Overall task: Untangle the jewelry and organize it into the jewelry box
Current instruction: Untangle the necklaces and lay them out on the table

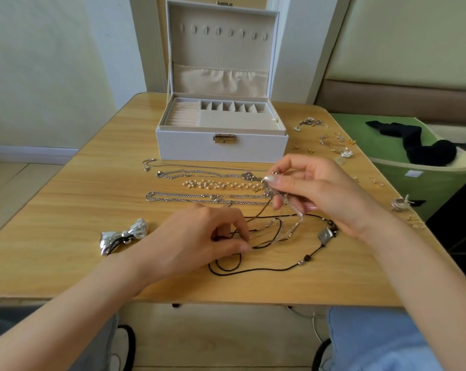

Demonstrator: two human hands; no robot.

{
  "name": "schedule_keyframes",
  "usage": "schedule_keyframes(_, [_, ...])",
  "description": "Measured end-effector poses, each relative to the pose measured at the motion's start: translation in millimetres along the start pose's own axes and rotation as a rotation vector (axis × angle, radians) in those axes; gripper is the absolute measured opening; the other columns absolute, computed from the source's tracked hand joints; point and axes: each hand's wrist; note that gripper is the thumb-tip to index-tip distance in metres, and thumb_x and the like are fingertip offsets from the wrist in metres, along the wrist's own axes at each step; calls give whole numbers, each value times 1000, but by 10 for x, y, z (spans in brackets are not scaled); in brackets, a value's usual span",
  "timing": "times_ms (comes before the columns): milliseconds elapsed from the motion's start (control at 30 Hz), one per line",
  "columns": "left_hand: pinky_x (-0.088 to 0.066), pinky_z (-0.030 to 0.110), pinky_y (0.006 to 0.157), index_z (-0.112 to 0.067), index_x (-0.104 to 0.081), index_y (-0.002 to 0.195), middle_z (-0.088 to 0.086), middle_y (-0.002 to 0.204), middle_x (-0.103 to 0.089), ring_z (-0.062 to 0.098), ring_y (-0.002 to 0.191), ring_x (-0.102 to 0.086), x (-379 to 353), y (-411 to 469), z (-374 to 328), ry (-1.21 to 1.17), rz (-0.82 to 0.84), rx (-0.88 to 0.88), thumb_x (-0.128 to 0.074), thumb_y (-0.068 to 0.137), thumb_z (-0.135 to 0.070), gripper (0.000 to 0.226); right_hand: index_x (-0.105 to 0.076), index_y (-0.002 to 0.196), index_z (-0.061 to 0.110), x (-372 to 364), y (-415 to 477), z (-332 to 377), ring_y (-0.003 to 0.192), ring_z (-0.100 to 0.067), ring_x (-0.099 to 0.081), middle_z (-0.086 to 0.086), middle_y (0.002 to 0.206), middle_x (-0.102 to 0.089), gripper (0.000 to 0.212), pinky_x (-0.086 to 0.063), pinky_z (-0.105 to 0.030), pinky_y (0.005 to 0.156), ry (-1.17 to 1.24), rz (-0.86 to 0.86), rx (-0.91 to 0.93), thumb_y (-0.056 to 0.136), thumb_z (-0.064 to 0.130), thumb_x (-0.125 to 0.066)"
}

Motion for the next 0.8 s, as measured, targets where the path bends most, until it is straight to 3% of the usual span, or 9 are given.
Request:
schedule_keyframes(133, [-41, 22, 58, -36, -58, 83, -14, 67, -56, 6, 67, -51, 39, 12, -35, 57, 70, 26, -70, 73, -50, 21, -64, 89, 8, -8, 12, -48, 48, -13, -50, -4, 63, -68, 9, -39, -15, 44, -64, 5, -31, 85, 16, -64])
schedule_keyframes(300, [-37, 18, 58, -39, -54, 87, -13, 68, -52, 3, 71, -49, 121, 0, -55, 88, 171, 58, -71, 64, -59, 36, -65, 84, 6, 49, 28, -115, 62, -15, -65, -7, 66, -69, 9, -54, -26, 72, -73, -65, -31, 85, 15, -65])
schedule_keyframes(467, [-33, 18, 59, -42, -48, 102, -14, 71, -48, 0, 72, -46, 139, 7, -55, 171, 229, 78, -69, 60, -66, 53, -63, 85, 4, 98, 3, -91, 57, -13, -61, 2, 63, -62, 10, -52, -22, 59, 22, -107, 1, 84, 15, -64])
schedule_keyframes(667, [-35, 17, 58, -43, -39, 125, -13, 68, -49, -3, 66, -47, 115, 33, -47, 208, 228, 73, -67, 57, -69, 78, -61, 78, 14, 76, -39, -39, 55, -15, -58, 1, 61, -60, 15, -41, -19, 48, 148, -45, 39, 74, 28, -63])
schedule_keyframes(733, [-34, 19, 55, -39, -44, 122, -11, 64, -49, 0, 62, -47, 81, 50, -58, 197, 160, 50, -59, 58, -74, 75, -61, 77, 15, 60, -24, -42, 56, -13, -57, 3, 61, -60, 15, -41, -20, 49, 163, -46, 44, 73, 29, -63])
schedule_keyframes(800, [-33, 18, 53, -34, -55, 115, -11, 58, -47, 2, 61, -49, 22, 79, -71, 121, -10, 11, -49, 67, -76, 64, -61, 77, 14, 45, -9, -49, 55, -13, -57, 1, 62, -58, 14, -43, -21, 50, 203, -34, 44, 73, 27, -63])
Point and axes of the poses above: each hand's wrist, its own y-axis towards the middle knuckle, its own x-axis out of the back of the hand, z = x × y
